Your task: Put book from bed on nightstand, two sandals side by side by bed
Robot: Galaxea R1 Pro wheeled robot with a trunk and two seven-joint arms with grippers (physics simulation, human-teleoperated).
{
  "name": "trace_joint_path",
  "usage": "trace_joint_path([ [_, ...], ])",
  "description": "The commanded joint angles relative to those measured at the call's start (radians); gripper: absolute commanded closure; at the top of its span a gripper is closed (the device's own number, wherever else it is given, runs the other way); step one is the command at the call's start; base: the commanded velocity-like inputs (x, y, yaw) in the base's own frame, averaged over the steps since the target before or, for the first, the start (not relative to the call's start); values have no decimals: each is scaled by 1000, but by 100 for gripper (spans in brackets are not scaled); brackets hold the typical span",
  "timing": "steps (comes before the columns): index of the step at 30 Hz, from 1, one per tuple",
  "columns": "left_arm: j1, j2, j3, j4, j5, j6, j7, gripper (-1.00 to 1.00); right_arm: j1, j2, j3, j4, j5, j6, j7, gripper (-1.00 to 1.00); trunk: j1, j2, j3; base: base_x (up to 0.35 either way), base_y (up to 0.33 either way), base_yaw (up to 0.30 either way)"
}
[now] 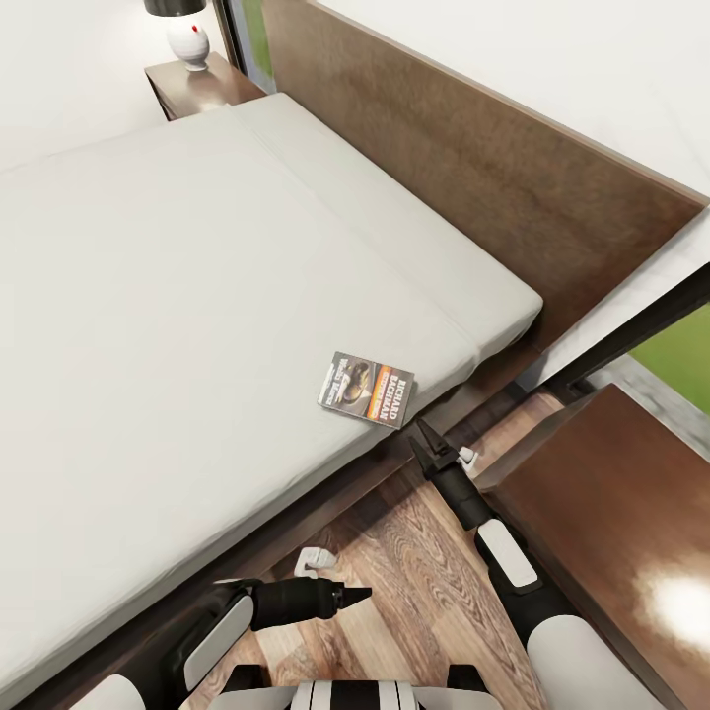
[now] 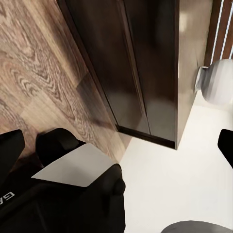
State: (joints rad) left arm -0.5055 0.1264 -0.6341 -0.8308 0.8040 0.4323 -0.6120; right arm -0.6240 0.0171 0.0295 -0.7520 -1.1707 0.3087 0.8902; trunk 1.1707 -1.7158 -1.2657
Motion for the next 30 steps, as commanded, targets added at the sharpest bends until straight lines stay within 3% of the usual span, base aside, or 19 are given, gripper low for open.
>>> trace_joint_path([
  [1, -1, 1, -2, -1, 11, 8, 2, -100, 0, 0, 1, 0, -11, 9, 1, -100, 0, 0, 0, 0, 0, 0],
  [23, -1, 1, -2, -1, 11, 8, 2, -100, 0, 0, 1, 0, -11, 9, 2, -100, 0, 0, 0, 11, 11, 0],
  [30, -1, 1, -2, -1, 11, 9, 2, -100, 0, 0, 1, 0, -11, 9, 1, -100, 0, 0, 0, 151, 0, 0],
])
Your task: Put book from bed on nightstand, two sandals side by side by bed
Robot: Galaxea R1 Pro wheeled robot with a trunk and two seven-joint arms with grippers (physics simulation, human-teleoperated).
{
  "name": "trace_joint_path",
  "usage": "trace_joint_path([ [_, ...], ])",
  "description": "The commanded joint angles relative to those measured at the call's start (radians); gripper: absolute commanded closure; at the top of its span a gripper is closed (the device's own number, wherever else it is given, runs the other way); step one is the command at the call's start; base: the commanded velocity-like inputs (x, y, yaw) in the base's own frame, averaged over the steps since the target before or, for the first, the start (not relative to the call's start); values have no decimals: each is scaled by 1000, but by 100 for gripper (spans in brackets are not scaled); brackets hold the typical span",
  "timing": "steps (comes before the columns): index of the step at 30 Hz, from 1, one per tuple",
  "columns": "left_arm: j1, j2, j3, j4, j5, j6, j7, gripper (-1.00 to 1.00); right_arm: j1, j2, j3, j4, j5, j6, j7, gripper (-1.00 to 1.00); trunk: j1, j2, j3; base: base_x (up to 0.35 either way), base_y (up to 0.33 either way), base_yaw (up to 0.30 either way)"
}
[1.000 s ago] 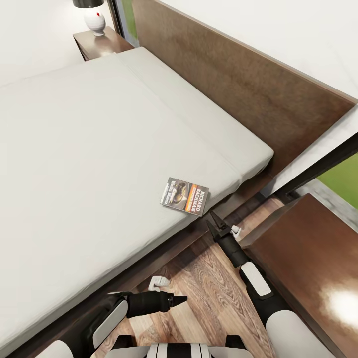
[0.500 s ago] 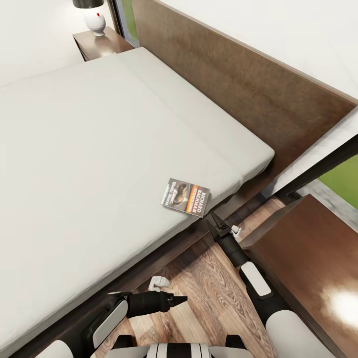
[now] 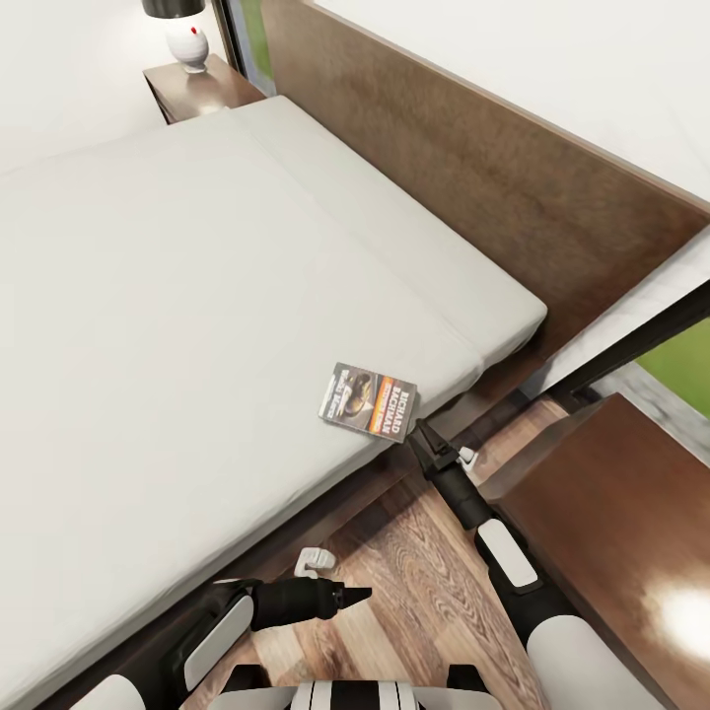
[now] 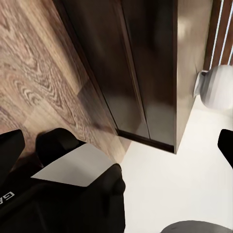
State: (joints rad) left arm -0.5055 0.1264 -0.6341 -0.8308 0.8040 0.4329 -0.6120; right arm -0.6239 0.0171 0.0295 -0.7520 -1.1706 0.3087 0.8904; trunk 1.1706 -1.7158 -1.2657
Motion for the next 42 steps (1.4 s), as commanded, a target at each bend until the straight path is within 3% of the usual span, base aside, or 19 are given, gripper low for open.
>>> trace_joint_path([
  [1, -1, 1, -2, -1, 11, 8, 1, -100, 0, 0, 1, 0, -11, 9, 1, -100, 0, 0, 0, 44, 0, 0],
  [28, -1, 1, -2, -1, 11, 9, 1, -100, 0, 6, 3, 0, -11, 9, 1, -100, 0, 0, 0, 2, 0, 0],
  [33, -1, 1, -2, -1, 12, 10, 1, -100, 0, 6, 2, 0, -11, 9, 1, -100, 19, -35, -16, 0, 0, 0],
  [39, -1, 1, -2, -1, 12, 10, 1, -100, 0, 6, 2, 0, -11, 9, 1, -100, 19, -35, -16, 0, 0, 0],
  [42, -1, 1, -2, -1, 12, 10, 1, -100, 0, 6, 2, 0, -11, 9, 1, -100, 31, -56, -25, 0, 0, 0],
])
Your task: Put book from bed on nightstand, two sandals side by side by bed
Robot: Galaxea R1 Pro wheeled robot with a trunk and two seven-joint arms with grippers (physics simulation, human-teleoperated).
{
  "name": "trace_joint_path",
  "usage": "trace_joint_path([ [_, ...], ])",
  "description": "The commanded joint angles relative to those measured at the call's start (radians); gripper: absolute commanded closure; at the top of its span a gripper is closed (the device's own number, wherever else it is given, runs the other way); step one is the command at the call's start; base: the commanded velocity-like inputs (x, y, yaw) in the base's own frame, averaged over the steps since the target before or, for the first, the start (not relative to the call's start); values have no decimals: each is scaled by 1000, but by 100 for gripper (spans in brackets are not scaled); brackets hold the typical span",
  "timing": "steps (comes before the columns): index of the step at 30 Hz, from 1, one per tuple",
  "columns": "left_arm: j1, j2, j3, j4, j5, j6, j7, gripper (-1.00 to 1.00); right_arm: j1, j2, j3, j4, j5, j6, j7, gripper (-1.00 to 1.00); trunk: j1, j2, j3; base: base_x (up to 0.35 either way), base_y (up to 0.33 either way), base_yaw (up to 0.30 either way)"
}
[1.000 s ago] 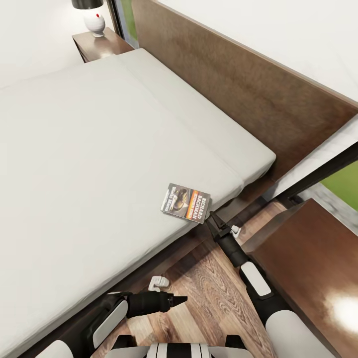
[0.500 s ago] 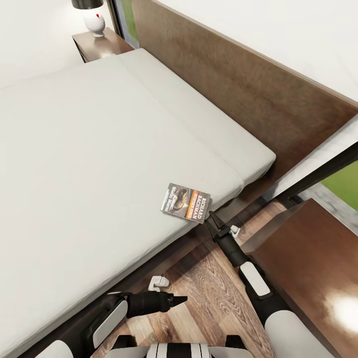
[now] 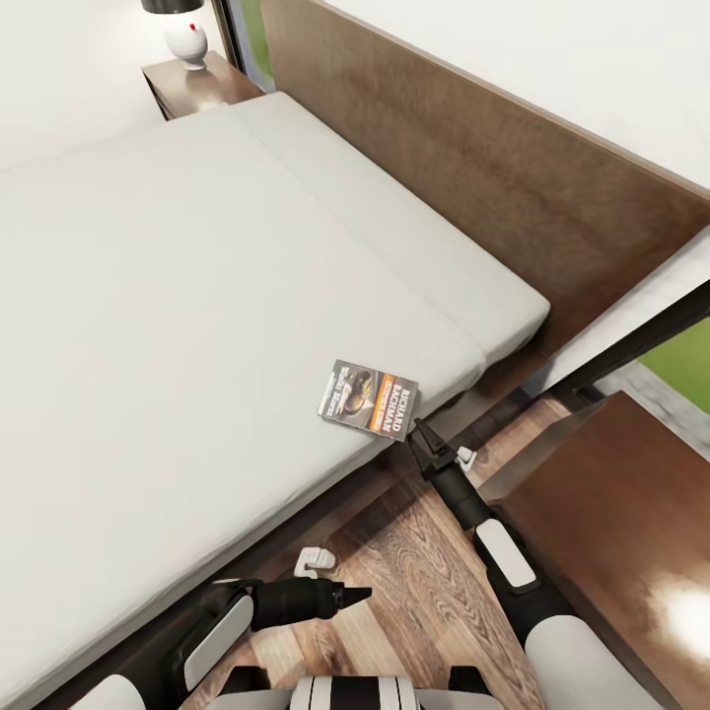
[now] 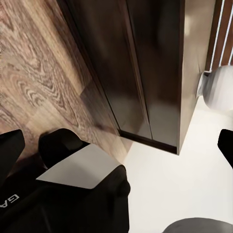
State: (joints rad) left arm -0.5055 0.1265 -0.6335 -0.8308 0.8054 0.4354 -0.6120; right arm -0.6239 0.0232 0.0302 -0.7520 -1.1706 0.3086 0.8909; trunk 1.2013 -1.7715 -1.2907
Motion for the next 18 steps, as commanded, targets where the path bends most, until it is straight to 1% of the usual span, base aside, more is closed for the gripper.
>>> trace_joint_path([
  [1, -1, 1, -2, -1, 11, 8, 2, -100, 0, 0, 1, 0, -11, 9, 1, -100, 4, -7, -4, 0, 0, 0],
  [2, -1, 1, -3, -1, 11, 8, 2, -100, 0, 0, 1, 0, -11, 9, 1, -100, 8, -14, -7, 0, 0, 0],
  [18, -1, 1, -2, -1, 11, 8, 2, -100, 0, 0, 1, 0, -11, 9, 1, -100, 8, -14, -7, 0, 0, 0],
])
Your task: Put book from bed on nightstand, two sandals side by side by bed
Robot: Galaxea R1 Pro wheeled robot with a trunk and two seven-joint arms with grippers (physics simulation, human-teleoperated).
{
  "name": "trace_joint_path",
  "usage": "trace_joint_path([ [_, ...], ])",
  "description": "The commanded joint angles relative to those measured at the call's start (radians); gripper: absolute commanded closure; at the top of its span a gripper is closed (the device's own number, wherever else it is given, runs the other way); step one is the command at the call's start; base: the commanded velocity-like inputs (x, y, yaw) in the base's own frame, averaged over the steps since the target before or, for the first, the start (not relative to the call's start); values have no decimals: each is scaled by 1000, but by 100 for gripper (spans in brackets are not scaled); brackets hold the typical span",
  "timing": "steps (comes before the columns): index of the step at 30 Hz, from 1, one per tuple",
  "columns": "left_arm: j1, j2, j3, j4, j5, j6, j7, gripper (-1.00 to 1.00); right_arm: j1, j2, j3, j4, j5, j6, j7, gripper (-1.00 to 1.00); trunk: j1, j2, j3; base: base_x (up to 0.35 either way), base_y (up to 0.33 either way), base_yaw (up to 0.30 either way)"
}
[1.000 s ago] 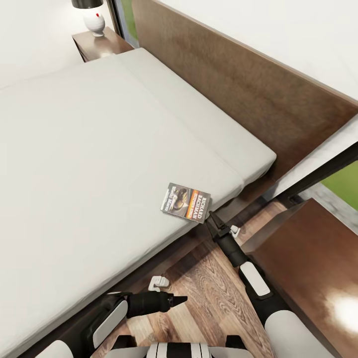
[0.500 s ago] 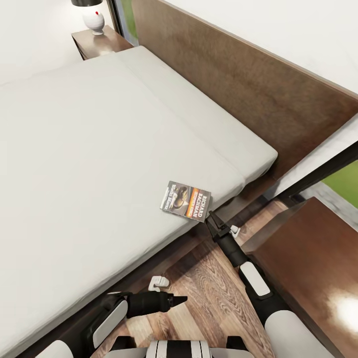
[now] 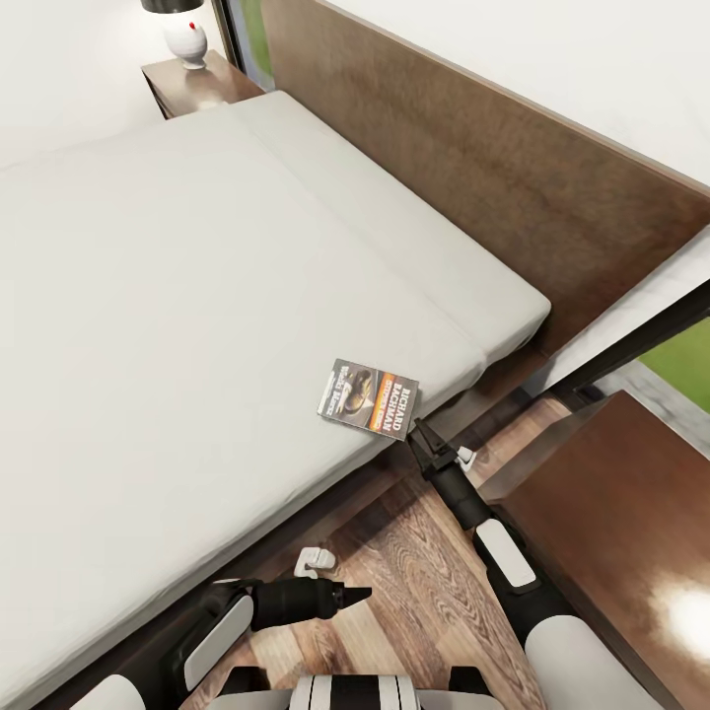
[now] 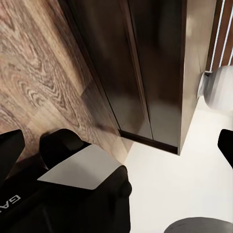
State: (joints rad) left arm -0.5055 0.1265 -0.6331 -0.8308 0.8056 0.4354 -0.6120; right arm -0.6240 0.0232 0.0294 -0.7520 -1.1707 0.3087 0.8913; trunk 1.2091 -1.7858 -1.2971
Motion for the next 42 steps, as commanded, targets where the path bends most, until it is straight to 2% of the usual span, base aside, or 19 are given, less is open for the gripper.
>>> trace_joint_path([
  [1, -1, 1, -2, -1, 10, 8, 2, -100, 0, 0, 1, 0, -11, 9, 1, -100, 0, 0, 0, 0, 0, 0],
  [23, -1, 2, -2, -1, 14, 8, 2, -100, 0, 0, 1, 0, -11, 9, 1, -100, 0, 0, 0, 0, 0, 0],
  [42, -1, 5, 0, 1, 18, 8, 2, -100, 0, -3, 1, 0, -11, 9, 1, -100, 0, 0, 0, 0, 62, 0],
])
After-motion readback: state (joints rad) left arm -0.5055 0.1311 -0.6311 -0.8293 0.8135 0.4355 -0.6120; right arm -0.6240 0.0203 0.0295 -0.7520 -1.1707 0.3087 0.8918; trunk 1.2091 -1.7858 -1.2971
